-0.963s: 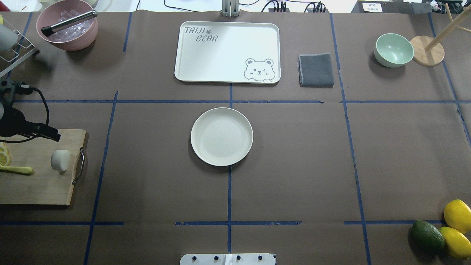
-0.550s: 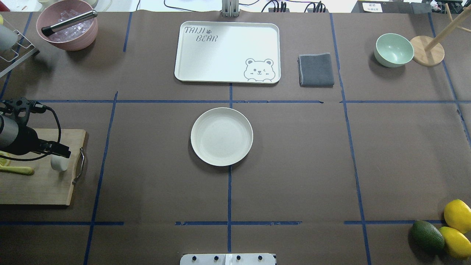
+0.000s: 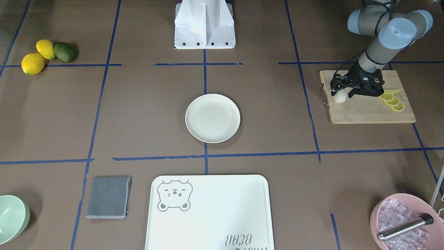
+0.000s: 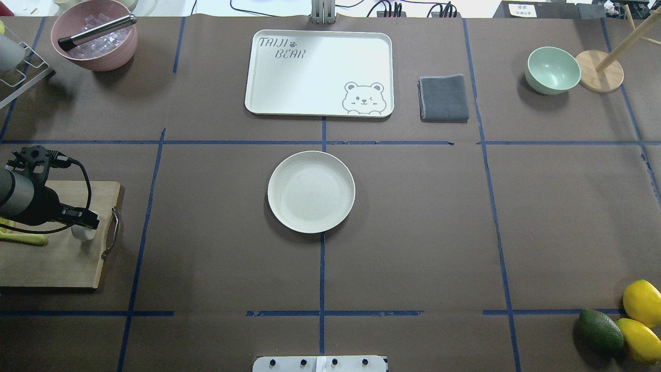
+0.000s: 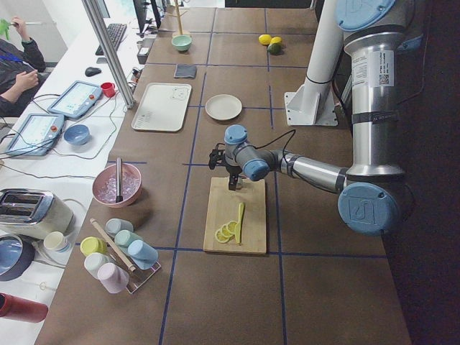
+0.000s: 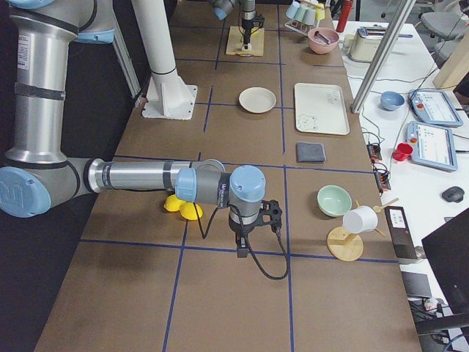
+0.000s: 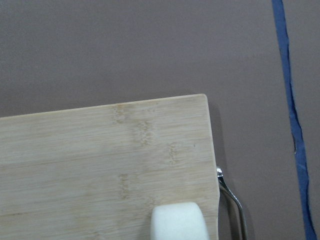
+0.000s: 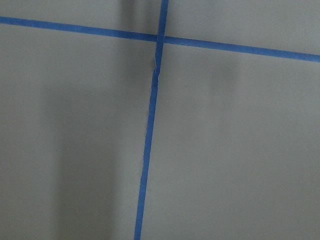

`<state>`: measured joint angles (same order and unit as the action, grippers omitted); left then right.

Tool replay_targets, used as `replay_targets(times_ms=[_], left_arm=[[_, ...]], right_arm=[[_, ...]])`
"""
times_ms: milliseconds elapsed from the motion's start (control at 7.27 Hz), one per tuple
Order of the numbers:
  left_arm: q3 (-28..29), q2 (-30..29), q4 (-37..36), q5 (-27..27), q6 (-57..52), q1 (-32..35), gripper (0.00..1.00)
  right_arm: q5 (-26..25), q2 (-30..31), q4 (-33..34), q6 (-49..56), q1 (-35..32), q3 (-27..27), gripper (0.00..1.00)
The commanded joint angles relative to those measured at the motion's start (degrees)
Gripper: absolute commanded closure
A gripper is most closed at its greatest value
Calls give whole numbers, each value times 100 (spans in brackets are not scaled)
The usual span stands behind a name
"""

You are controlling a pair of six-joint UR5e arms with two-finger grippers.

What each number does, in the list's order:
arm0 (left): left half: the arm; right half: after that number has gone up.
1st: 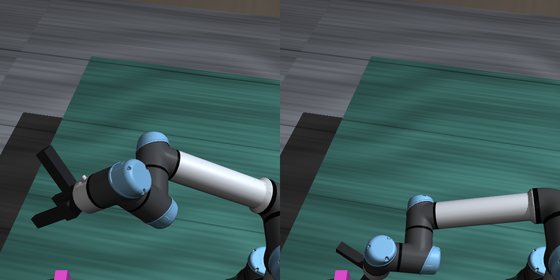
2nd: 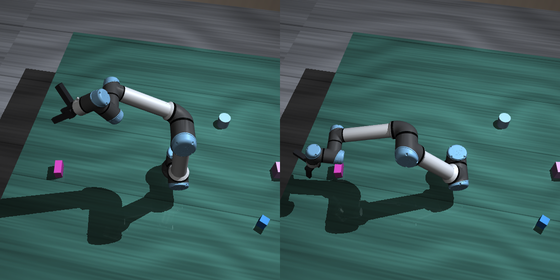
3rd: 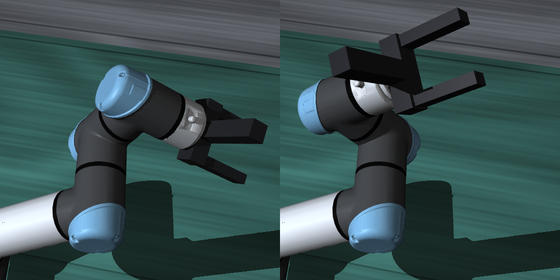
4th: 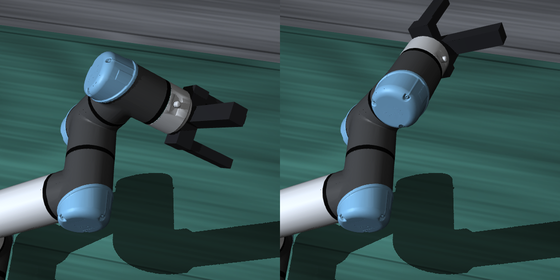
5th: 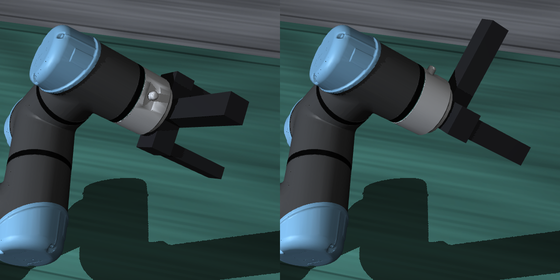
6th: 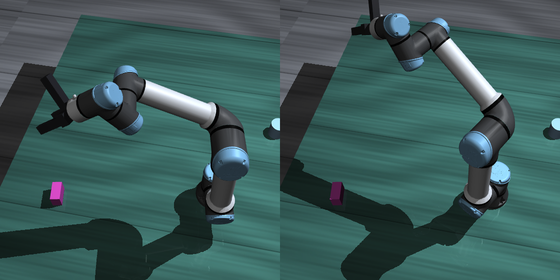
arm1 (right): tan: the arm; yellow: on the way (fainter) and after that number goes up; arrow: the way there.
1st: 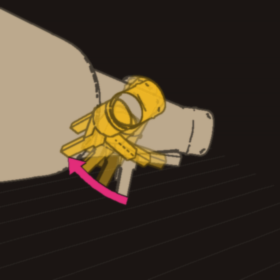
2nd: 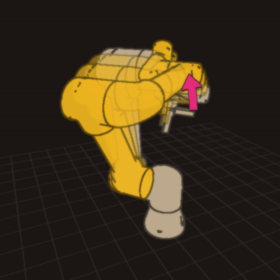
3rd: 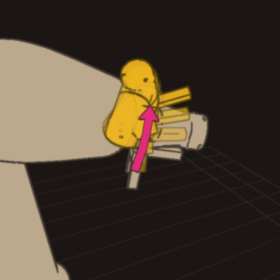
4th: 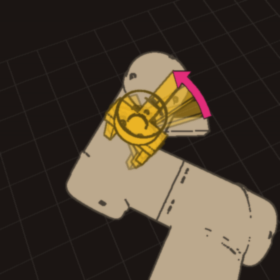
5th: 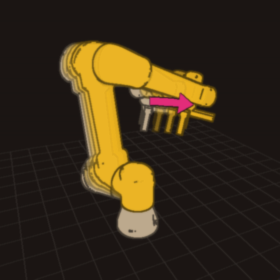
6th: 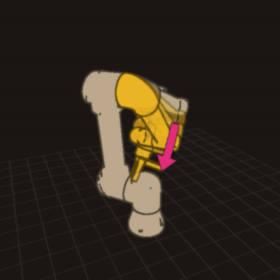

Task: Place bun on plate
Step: 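Reach the left gripper to the white bun on the cutting board and grasp it, then carry the bun with the left gripper over the white plate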

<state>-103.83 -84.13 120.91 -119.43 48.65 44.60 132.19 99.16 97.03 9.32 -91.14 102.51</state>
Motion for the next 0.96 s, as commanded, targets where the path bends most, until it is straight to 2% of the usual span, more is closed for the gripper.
replay_targets(times_ms=[0, 275, 413, 826], left_arm=[[-23, -33, -6, -1, 4, -13, 59], [-206, -147, -102, -36, 13, -4, 61], [-234, -487, -424, -36, 13, 22, 62], [-181, -2259, -2301, 51, 178, 31, 62]], right_arm=[[0, -2, 0, 0, 0, -3, 0], [52, 24, 0, -9, 0, 41, 0], [148, 33, 0, -9, 0, 41, 0], [141, 33, 0, -9, 0, 41, 0]])
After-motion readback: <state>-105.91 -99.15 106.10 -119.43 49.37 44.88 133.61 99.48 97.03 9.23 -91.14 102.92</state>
